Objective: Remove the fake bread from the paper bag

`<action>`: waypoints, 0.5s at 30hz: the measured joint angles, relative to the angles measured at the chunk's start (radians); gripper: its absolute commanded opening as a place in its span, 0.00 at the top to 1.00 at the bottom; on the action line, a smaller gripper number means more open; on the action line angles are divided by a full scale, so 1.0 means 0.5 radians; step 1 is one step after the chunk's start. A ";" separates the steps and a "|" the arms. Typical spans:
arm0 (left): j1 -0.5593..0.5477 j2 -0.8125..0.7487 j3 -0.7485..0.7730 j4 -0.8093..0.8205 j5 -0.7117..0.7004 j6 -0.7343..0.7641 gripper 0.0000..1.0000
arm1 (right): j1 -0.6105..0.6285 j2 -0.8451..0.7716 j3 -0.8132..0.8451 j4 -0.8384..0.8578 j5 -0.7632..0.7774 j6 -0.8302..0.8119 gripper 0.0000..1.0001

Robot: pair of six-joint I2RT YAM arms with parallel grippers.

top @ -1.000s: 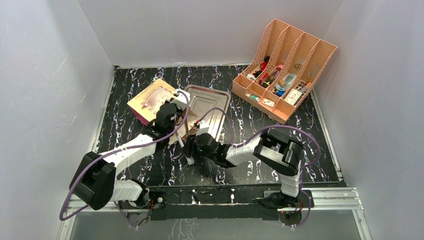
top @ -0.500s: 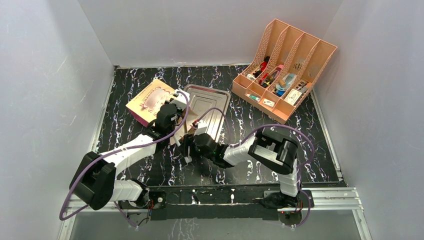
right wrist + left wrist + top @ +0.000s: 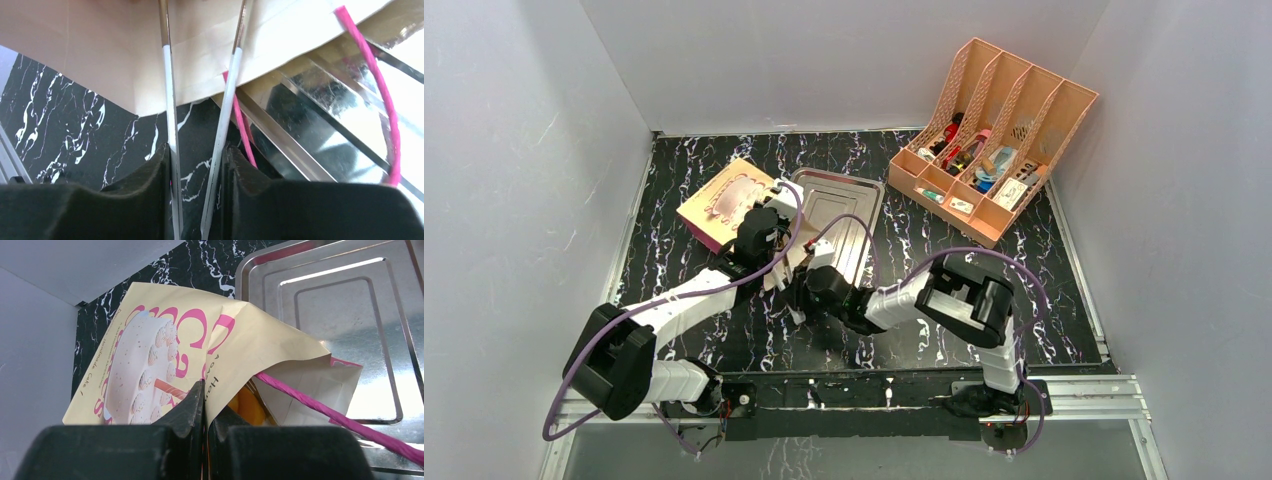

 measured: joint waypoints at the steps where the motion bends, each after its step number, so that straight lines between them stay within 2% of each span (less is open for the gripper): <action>1: 0.000 0.000 0.000 0.001 0.000 -0.001 1.00 | 0.004 -0.014 -0.008 -0.019 0.011 -0.001 0.90; 11: -0.017 -0.026 0.000 0.006 0.009 -0.001 1.00 | 0.023 -0.309 -0.180 -0.278 0.004 -0.037 0.95; 15: -0.017 -0.042 0.000 0.003 0.008 -0.002 1.00 | 0.023 -0.388 -0.193 -0.355 -0.015 -0.033 0.91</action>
